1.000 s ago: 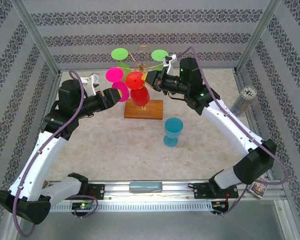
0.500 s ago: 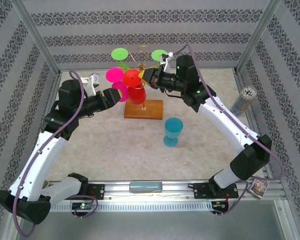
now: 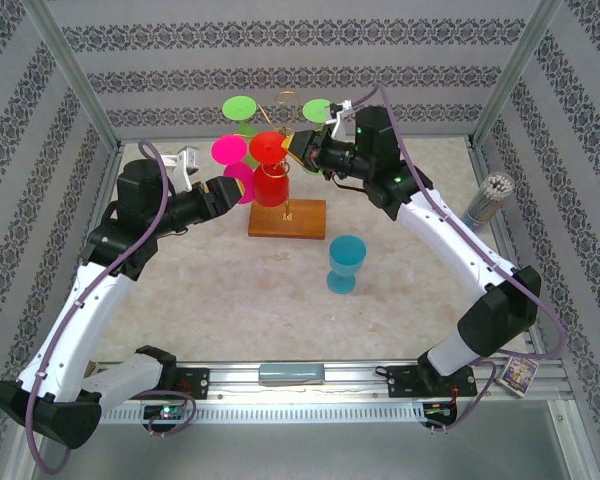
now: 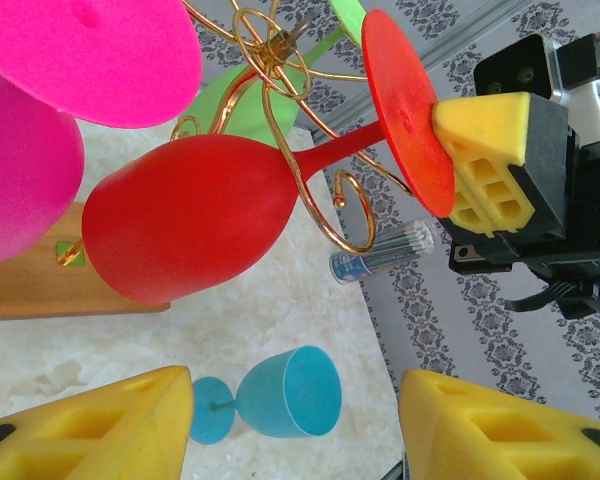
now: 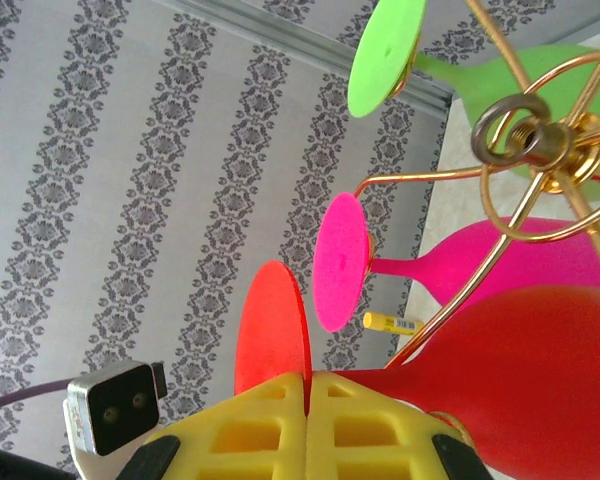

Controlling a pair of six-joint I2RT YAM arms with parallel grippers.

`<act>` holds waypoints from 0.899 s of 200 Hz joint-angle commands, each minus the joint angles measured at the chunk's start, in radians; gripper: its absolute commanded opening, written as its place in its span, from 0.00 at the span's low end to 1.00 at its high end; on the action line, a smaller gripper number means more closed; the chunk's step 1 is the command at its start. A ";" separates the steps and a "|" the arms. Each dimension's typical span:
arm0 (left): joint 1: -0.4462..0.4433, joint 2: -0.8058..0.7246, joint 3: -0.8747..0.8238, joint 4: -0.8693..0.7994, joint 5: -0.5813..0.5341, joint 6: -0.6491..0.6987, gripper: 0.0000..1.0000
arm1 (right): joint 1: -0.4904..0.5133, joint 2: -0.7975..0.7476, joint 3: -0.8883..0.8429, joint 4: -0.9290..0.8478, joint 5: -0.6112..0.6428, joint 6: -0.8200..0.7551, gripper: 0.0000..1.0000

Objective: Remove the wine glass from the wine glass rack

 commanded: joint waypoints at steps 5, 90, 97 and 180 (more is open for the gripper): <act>0.016 -0.013 -0.012 0.051 0.008 -0.007 0.57 | -0.023 -0.028 -0.006 0.045 0.041 -0.006 0.00; 0.016 -0.010 -0.009 0.048 0.005 -0.010 0.57 | -0.061 -0.066 -0.055 0.059 0.043 0.016 0.00; 0.017 -0.010 -0.009 0.048 0.006 -0.010 0.57 | -0.064 -0.070 -0.061 0.062 0.044 0.021 0.00; 0.016 -0.010 -0.010 0.043 0.005 -0.006 0.57 | -0.089 -0.143 -0.139 0.070 0.049 0.044 0.00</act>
